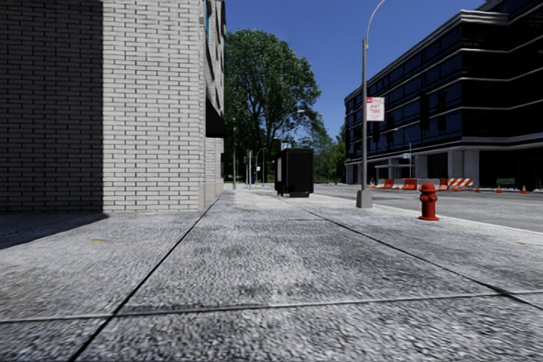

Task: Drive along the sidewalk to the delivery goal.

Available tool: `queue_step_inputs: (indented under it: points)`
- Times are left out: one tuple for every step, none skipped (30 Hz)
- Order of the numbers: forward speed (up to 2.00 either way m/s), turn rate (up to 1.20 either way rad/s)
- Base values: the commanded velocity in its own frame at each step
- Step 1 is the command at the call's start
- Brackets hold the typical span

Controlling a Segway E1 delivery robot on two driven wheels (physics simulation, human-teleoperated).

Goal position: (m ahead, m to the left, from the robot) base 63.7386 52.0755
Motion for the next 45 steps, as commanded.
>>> queue_step_inputs:
  points:
    - [2.00, 0.34]
    - [2.00, 0.34]
    - [2.00, 0.34]
    - [2.00, 0.34]
    - [2.00, 0.34]
    - [2.00, 0.34]
    - [2.00, 0.34]
    - [2.00, 0.29]
    - [2.00, 0.29]
    - [2.00, 0.13]
    - [2.00, 0.00]
    - [2.00, 0.00]
    - [2.00, 0.00]
    - [2.00, 0.00]
    - [2.00, 0.00]
    - [2.00, 0.00]
    - [2.00, 0.00]
    - [2.00, 0.00]
    - [2.00, 0.00]
    - [2.00, 0.00]
    - [2.00, 0.00]
    - [2.00, 0.00]
    - [2.00, 0.00]
    - [2.00, 0.00]
    - [2.00, 0.00]
    - [2.00, 0.00]
    - [2.00, 0.00]
    - [2.00, 0.00]
    - [2.00, 0.00]
    - [2.00, 0.00]
    - [2.00, 0.00]
    - [2.00, 0.00]
    - [2.00, 0.00]
    - [2.00, 0.00]
    - [2.00, 0.00]
    - [2.00, 0.00]
    - [2.00, 0.00]
    - [2.00, 0.00]
    - [2.00, 0.00]
    - [2.00, 0.00]
    - [2.00, 0.00]
    - [2.00, 0.00]
    - [2.00, 0.00]
    - [2.00, 0.00]
    - [2.00, 0.00]
